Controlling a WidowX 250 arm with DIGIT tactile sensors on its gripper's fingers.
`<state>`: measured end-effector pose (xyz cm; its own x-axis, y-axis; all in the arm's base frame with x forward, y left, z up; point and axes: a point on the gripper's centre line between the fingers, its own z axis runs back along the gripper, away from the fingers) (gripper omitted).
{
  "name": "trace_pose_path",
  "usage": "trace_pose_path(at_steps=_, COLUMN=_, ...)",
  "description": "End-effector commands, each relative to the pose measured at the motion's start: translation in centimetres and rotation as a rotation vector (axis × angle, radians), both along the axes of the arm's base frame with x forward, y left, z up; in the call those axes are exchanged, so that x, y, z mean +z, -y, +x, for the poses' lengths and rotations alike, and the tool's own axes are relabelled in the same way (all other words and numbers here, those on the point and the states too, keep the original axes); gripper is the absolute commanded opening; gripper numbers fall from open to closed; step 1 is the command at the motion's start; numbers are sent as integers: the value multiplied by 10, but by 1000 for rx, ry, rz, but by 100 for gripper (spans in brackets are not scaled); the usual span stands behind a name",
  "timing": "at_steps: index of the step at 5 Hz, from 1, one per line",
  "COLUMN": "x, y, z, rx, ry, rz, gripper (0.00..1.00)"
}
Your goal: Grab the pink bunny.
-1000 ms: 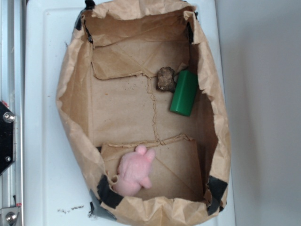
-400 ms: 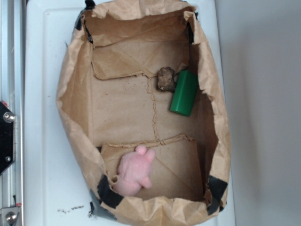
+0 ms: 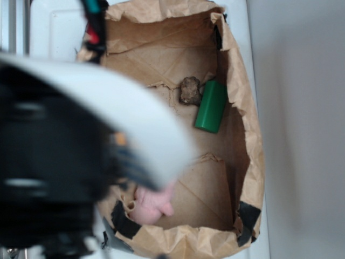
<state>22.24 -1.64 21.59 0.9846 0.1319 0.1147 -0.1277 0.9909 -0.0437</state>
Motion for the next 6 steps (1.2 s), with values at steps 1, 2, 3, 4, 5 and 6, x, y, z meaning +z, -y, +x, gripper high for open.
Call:
trace_pose_path(at_steps=1, x=-24, y=-48, z=58, rx=148, ry=66, rz=-33, gripper=100)
trace_pose_path(at_steps=2, x=-48, y=-67, z=67, rx=187, ry=33, rz=-9, gripper=100)
trace_pose_path(at_steps=3, x=-73, y=-64, z=68, rx=188, ry=21, rz=22, gripper=100)
trace_pose_path(at_steps=4, x=-89, y=-49, z=68, rx=243, ry=7, rz=25, gripper=100)
trace_pose_path(at_steps=5, x=-89, y=-49, z=68, rx=243, ry=7, rz=25, gripper=100)
trace_pose_path(at_steps=6, x=-89, y=-49, z=68, rx=243, ry=7, rz=25, gripper=100)
